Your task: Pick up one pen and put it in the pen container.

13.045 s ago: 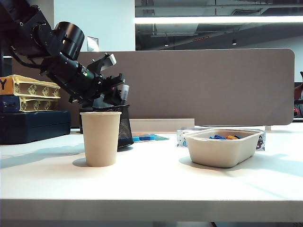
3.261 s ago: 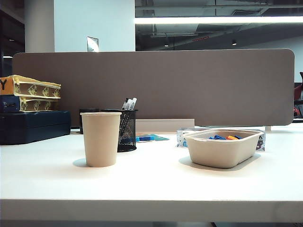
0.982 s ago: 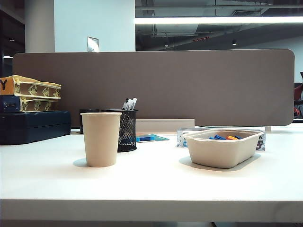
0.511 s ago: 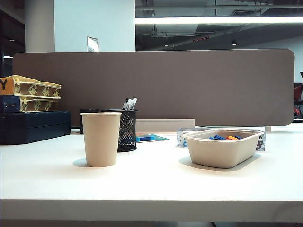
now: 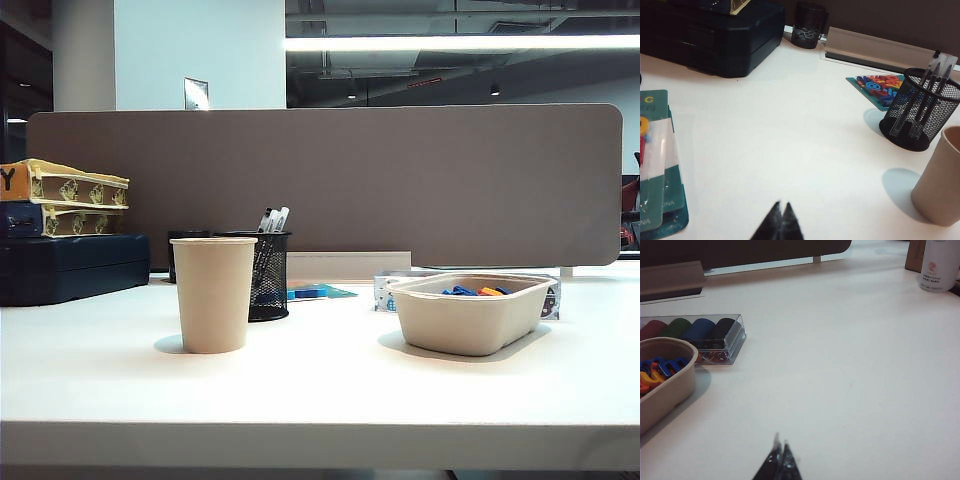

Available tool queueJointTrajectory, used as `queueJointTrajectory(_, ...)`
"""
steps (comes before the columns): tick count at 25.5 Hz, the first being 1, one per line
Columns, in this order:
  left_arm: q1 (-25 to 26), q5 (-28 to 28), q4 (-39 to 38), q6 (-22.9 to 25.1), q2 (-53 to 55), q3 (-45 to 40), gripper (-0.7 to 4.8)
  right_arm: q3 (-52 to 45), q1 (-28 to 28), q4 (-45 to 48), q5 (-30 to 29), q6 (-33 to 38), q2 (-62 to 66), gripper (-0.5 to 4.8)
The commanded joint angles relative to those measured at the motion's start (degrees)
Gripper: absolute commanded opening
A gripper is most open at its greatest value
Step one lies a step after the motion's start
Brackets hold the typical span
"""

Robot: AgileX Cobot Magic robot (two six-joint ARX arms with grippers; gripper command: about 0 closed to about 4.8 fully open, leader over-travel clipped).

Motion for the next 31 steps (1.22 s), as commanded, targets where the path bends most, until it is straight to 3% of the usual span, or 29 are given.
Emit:
queueJointTrajectory(1, 0.2, 0.2, -0.6, 0.0, 0.0, 0.1, -0.05, 0.0, 0.1, 0.6, 0.2, 0.0, -0.2, -0.01)
queueJointTrajectory(9, 7.4, 0.2, -0.6, 0.0, 0.0, 0.1, -0.05, -0.3, -0.8, 1.6, 0.2, 0.0, -0.2, -0.01)
queueJointTrajectory(18, 9.9, 0.2, -0.6, 0.0, 0.0, 0.1, -0.05, -1.2, -6.1, 4.3, 0.2, 0.0, -0.2, -0.01)
queueJointTrajectory(25, 17.3, 0.2, -0.6, 0.0, 0.0, 0.1, -0.05, -1.2, -8.6, 4.3, 0.2, 0.0, -0.2, -0.01)
queueJointTrajectory(31, 17.6, 0.2, -0.6, 0.0, 0.0, 0.1, -0.05, -1.2, -9.2, 4.3, 0.2, 0.0, -0.2, -0.01)
